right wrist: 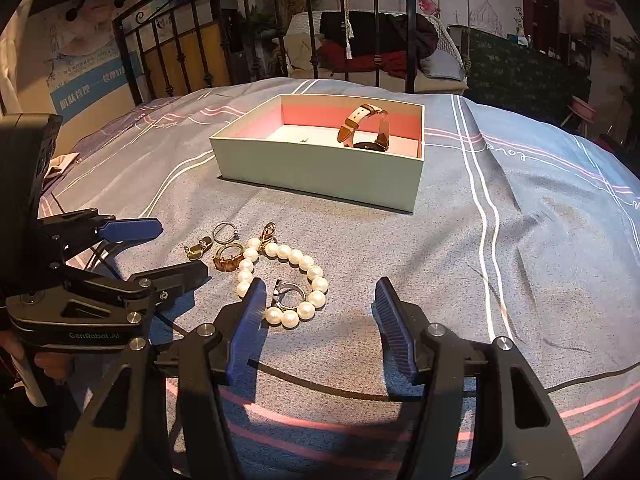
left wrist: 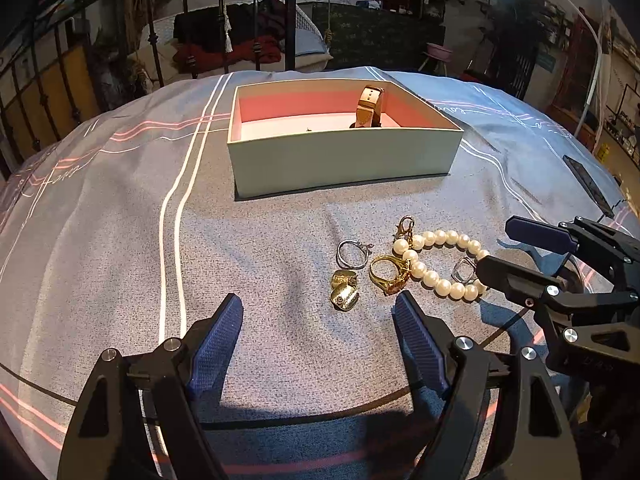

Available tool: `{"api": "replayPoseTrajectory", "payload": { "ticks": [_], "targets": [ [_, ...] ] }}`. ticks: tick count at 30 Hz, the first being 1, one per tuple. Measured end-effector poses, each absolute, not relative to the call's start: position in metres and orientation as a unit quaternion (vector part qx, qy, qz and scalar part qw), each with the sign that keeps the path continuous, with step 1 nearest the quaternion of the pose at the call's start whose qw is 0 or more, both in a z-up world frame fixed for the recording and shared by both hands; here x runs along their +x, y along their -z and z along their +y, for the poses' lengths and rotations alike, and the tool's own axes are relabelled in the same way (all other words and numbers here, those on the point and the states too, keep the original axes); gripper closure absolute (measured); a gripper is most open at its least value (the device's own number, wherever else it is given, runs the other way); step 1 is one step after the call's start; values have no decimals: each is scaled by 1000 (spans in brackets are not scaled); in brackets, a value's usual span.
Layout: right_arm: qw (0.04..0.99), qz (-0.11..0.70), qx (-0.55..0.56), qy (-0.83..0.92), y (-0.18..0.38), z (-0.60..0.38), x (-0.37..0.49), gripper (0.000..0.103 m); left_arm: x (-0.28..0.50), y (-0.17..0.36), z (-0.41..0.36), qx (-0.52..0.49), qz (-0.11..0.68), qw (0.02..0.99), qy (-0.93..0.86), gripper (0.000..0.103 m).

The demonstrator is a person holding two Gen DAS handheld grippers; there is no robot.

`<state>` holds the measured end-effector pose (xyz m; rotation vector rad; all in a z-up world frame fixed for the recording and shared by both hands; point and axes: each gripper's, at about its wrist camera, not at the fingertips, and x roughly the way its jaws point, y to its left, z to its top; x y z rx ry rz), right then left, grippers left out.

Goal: Organize jewelry
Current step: 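Lift both tools out of the box toward the remaining jewelry, then grasp the pearl bracelet with the right tool while the left tool grasps a gold earring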

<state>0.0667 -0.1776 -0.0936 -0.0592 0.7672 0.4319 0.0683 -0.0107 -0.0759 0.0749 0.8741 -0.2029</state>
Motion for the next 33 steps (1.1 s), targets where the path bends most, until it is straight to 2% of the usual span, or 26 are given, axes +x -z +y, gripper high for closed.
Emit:
{"api": "replayPoseTrajectory", "payload": {
  "ticks": [7, 9, 11, 14, 20, 26, 29, 31, 32, 33],
  "targets": [
    [907, 369, -33, -198, 87, -179, 78, 47, 73, 76, -9, 43, 419, 902, 98, 38],
    [909, 370, -32, -191, 86, -180, 83, 47, 75, 76, -9, 46, 419, 902, 98, 47],
    [909, 371, -28, -188, 86, -182, 87, 47, 76, 76, -10, 47, 418, 901, 102, 52],
    [908, 376, -26, -185, 88, -183, 89, 47, 76, 77, -14, 51, 417, 901, 107, 52],
    [901, 390, -26, -189, 96, -182, 94, 47, 69, 77, -24, 72, 411, 900, 125, 66],
    [888, 410, -49, -201, 103, -171, 105, 54, 67, 78, -24, 67, 410, 898, 141, 71],
    [885, 410, -69, -208, 104, -165, 103, 55, 67, 78, -22, 60, 409, 899, 144, 79],
    [883, 412, -81, -210, 106, -162, 100, 70, 67, 78, -22, 58, 408, 899, 147, 87],
    [883, 409, -87, -213, 107, -159, 98, 74, 67, 78, -22, 58, 407, 900, 147, 90],
    [882, 408, -88, -219, 107, -158, 95, 85, 67, 78, -22, 58, 406, 900, 147, 91]
  ]
}}
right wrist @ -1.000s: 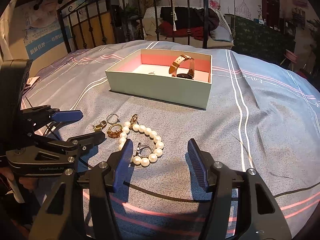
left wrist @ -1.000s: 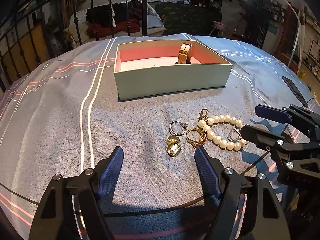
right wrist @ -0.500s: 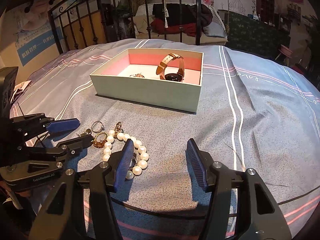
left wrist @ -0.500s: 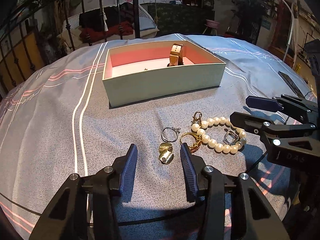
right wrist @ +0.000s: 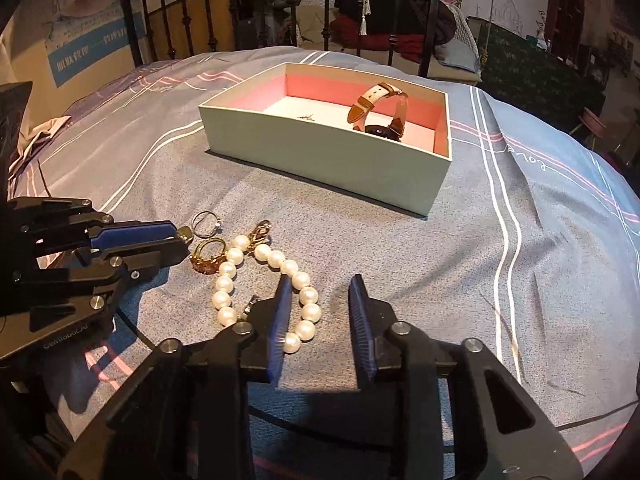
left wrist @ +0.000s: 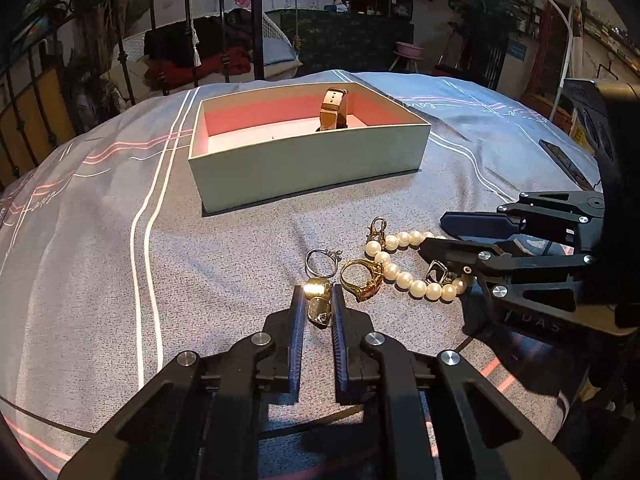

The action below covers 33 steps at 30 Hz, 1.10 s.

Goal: Organize jewelry
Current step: 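Grasp the pearl bracelet with the right tool while the left tool grasps a gold earring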

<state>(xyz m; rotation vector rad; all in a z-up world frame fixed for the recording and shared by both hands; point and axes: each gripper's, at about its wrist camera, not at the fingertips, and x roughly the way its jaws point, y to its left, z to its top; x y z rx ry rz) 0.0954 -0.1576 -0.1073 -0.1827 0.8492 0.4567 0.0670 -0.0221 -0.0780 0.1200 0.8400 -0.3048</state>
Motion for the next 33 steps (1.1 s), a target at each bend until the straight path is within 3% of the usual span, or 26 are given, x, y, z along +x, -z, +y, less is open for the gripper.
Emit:
{"api": "replayPoseTrajectory", "payload": {
  "ticks": [4, 33],
  "targets": [
    [885, 397, -101, -221, 106, -152, 89, 93, 66, 76, -20, 52, 401, 903, 148, 92],
    [934, 261, -47, -238, 11, -181, 100, 93, 102, 19, -23, 16, 359, 921, 150, 92]
  ]
}}
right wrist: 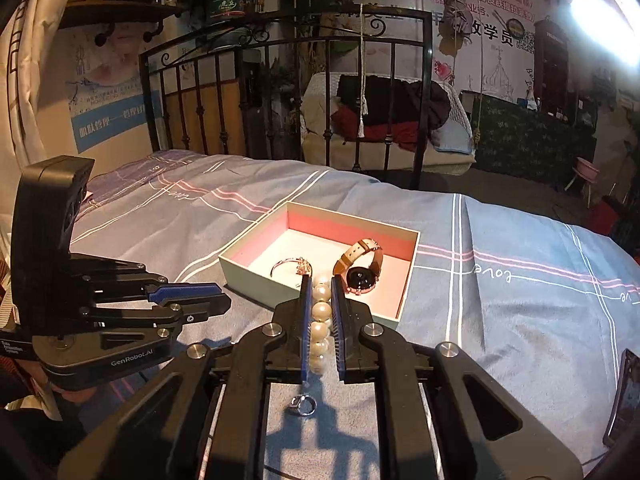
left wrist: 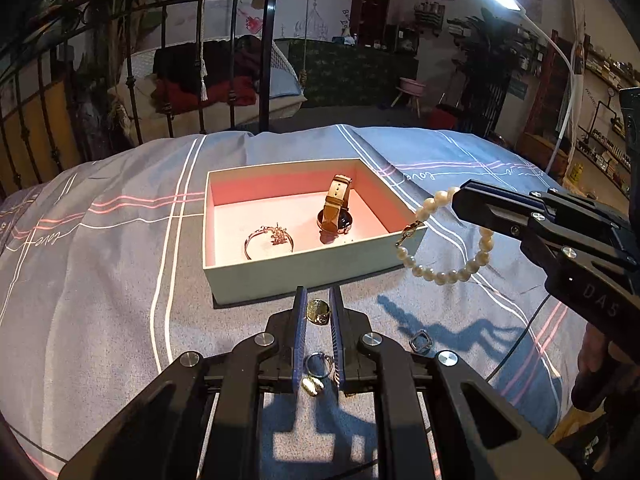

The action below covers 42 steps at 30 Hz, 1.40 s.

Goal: Organize jewelry
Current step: 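Grasp the pearl bracelet with the right tool while the left tool grasps a gold earring, then lower the pearl bracelet and earring into the box and open both tools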

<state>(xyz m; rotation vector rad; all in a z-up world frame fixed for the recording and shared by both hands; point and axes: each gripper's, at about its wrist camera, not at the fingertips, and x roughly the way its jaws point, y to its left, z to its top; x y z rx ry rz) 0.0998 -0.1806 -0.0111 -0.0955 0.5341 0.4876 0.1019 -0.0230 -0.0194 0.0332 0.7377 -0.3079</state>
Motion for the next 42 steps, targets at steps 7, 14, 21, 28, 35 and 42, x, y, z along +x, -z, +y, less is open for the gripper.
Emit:
{"api": "replayPoseTrajectory", "payload": {
  "ticks": [7, 14, 21, 28, 35, 42],
  "targets": [
    [936, 258, -51, -235, 3, -175, 131, 93, 133, 4, -29, 21, 345, 928, 143, 92],
    [936, 269, -56, -222, 9, -162, 162, 93, 169, -2, -35, 20, 352, 927, 130, 92],
    [924, 319, -64, -202, 34, -152, 189, 93, 207, 19, -38, 14, 403, 907, 121, 92],
    [907, 366, -79, -191, 62, -147, 203, 93, 225, 44, -41, 13, 447, 887, 111, 92],
    [900, 382, -93, -188, 76, -145, 206, 93, 236, 58, -43, 12, 474, 874, 105, 92],
    [900, 379, -99, -190, 76, -143, 206, 93, 238, 58, -44, 14, 474, 875, 102, 92]
  ]
}}
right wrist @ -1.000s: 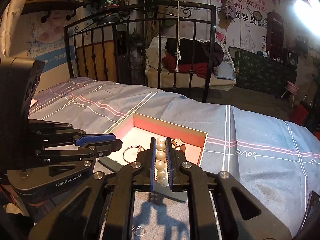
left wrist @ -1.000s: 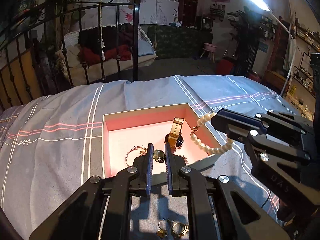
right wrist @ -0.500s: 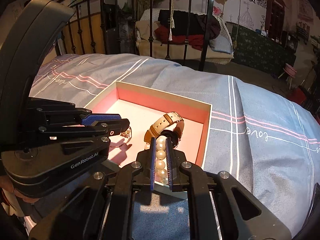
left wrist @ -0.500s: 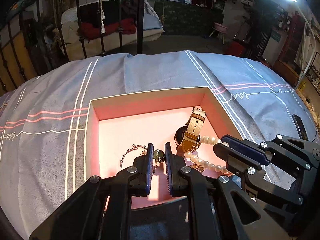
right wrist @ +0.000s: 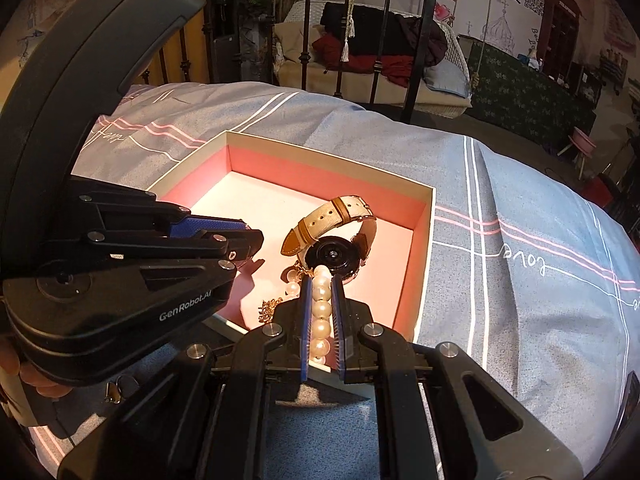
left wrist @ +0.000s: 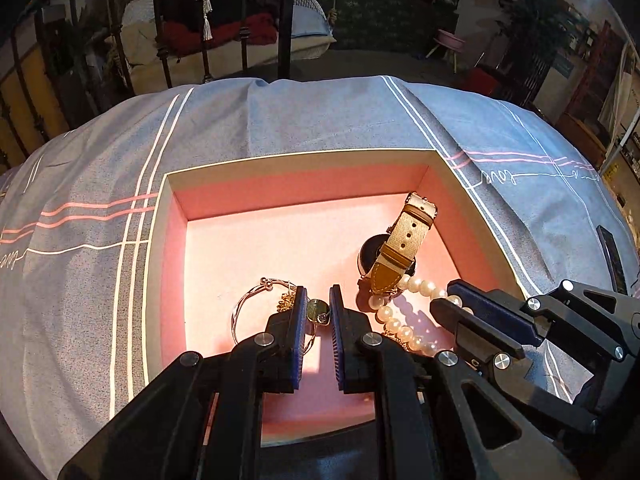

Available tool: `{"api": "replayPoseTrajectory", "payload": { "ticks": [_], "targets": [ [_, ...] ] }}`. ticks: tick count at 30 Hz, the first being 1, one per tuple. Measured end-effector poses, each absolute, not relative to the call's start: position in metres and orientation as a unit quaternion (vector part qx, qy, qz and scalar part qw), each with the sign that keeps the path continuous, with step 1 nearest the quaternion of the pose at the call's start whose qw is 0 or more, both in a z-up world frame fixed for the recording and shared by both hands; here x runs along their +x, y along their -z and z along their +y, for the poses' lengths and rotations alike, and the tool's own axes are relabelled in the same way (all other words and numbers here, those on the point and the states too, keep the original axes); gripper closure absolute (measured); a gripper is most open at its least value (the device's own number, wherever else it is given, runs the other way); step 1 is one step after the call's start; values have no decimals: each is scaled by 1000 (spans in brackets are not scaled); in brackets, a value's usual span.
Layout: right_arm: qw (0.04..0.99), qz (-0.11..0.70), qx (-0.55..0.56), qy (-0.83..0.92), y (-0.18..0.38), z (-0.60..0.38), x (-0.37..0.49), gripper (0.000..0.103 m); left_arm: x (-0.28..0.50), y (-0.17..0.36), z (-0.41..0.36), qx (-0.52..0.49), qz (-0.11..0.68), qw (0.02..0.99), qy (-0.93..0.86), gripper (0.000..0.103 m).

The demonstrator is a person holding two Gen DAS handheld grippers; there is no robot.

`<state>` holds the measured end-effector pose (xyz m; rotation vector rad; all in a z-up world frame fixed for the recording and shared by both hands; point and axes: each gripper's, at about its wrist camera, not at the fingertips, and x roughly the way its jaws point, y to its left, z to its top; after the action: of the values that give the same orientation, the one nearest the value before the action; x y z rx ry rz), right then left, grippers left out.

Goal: Organize jewelry
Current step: 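Lower the pearl bracelet and earring into the box and open both tools, then lift both tools out of the box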

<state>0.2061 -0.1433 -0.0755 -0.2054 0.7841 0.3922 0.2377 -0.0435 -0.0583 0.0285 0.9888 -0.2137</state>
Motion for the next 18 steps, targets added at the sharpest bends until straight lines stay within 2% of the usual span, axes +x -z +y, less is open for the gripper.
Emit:
{"api": "replayPoseTrajectory", "payload": {
  "ticks": [7, 8, 9, 11, 12, 13, 14, 18],
  "targets": [
    [900, 375, -105, -194, 74, -141, 202, 93, 241, 61, -42, 5, 483, 870, 104, 91],
    [901, 374, -106, -194, 73, -141, 201, 93, 241, 61, -41, 3, 482, 870, 104, 85],
    [900, 374, -106, -196, 73, -141, 201, 92, 239, 59, -40, 3, 479, 872, 102, 72],
    [901, 372, -105, -196, 71, -141, 199, 84, 236, 53, -37, 2, 469, 878, 99, 53],
    [904, 368, -105, -192, 69, -142, 196, 68, 234, 49, -36, 3, 461, 883, 94, 50],
    [907, 362, -102, -189, 66, -143, 193, 47, 232, 44, -34, 1, 455, 885, 94, 48],
    [912, 353, -100, -185, 63, -145, 190, 41, 228, 40, -32, -1, 450, 888, 94, 45],
    [921, 333, -101, -174, 51, -152, 171, 40, 206, 20, -24, -6, 424, 900, 100, 37]
  ]
}}
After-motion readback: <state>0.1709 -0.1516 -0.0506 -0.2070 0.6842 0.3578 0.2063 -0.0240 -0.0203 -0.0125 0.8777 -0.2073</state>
